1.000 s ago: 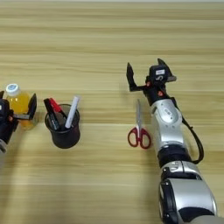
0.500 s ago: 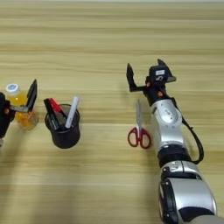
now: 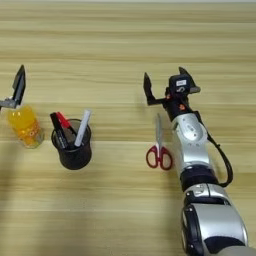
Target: Move the objects on the table
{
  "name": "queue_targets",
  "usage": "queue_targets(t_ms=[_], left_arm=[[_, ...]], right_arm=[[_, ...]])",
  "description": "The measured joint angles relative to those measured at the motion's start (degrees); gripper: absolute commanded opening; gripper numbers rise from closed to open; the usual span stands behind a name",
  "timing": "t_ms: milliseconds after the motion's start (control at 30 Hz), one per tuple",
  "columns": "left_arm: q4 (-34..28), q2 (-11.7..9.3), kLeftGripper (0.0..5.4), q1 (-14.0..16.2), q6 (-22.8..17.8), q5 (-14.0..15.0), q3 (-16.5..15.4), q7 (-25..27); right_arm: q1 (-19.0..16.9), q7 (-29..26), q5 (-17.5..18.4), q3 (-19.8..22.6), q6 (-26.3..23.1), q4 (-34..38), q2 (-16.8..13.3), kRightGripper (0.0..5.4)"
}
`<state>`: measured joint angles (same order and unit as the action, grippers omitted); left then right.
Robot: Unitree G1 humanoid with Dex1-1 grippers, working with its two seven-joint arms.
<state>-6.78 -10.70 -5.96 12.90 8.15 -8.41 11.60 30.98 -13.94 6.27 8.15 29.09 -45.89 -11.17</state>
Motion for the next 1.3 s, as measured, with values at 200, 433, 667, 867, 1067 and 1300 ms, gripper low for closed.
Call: queue_targets(t_ms=[200, 433, 667, 867, 1067, 1300], left_arm=[[11.3, -1.6, 5.37, -4.8, 1.3, 3.3, -4.3, 0.6], [20.1, -0.1, 5.37, -8.2, 4.8, 3.6, -6.2, -1.4], [22.6, 0.6, 5.37, -9.3, 9.1, 3.6, -6.4, -1.3], [23.2, 0.6, 5.37, -9.3, 10.3, 3.6, -6.6, -1.4], [23.4, 0.7, 5.37, -9.3, 10.4, 3.6, -7.0, -1.5], [23.4, 1.0, 5.37, -9.3, 10.5, 3.6, -7.0, -1.6]], right_arm=[[0.0, -0.6, -0.2, -0.2, 0.8, 0.4, 0.0, 5.4], [-2.1, -8.3, 2.6, -1.8, 1.7, 6.2, 0.3, 5.4], [-7.4, -20.1, 9.7, -5.5, -2.8, 18.5, 2.2, 5.4], [-11.3, -24.2, 10.6, -8.7, -5.3, 24.4, 2.7, 5.4], [-14.1, -30.4, 16.3, -10.0, -11.6, 30.8, 2.5, 5.4], [-17.7, -38.1, 21.1, -11.5, -22.0, 37.3, -0.5, 5.4]])
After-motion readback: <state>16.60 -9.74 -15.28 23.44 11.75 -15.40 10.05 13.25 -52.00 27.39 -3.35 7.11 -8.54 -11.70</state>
